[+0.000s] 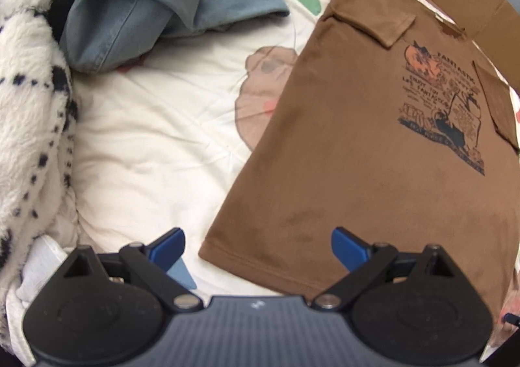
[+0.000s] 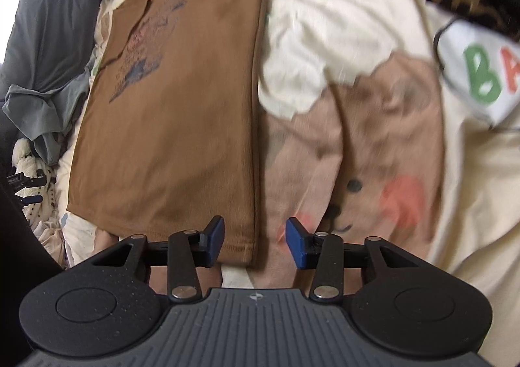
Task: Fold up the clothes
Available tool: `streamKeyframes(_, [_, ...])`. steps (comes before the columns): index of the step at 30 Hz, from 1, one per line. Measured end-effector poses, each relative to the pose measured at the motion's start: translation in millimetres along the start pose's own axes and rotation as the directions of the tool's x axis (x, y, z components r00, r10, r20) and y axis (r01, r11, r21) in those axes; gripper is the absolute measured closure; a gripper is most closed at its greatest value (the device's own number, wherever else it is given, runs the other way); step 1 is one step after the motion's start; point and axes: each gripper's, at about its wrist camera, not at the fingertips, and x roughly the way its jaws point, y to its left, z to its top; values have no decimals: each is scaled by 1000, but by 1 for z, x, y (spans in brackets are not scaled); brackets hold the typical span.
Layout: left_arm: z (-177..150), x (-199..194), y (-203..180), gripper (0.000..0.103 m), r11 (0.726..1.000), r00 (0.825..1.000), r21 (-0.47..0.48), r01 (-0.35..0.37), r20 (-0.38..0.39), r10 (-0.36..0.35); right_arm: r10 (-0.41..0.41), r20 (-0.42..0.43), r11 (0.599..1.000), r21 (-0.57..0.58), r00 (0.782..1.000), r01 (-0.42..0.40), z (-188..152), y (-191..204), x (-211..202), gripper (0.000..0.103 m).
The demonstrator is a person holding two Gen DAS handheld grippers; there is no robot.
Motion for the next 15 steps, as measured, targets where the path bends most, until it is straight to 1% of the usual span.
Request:
streamKeyframes(4, [-2, 4, 1, 5, 1000, 1000, -2, -5, -31, 5, 6, -26, 1000, 19, 1000, -5, -9, -1, 16, 65])
streamKeyframes(7, [-3, 4, 0, 5, 1000, 999, 1, -9, -41, 9, 13, -18, 999, 45, 1000, -12, -12, -3, 23, 65])
streamKeyframes(13, [-2, 4, -1, 5, 1000, 999, 4, -13, -47, 13, 81, -3, 988, 135, 997, -80, -11, -15, 28, 66])
streamKeyframes(15, [-2, 5, -2, 5, 1000, 999, -2, -11, -46, 10, 105, 2, 981, 164, 994, -104, -11, -20, 30, 69])
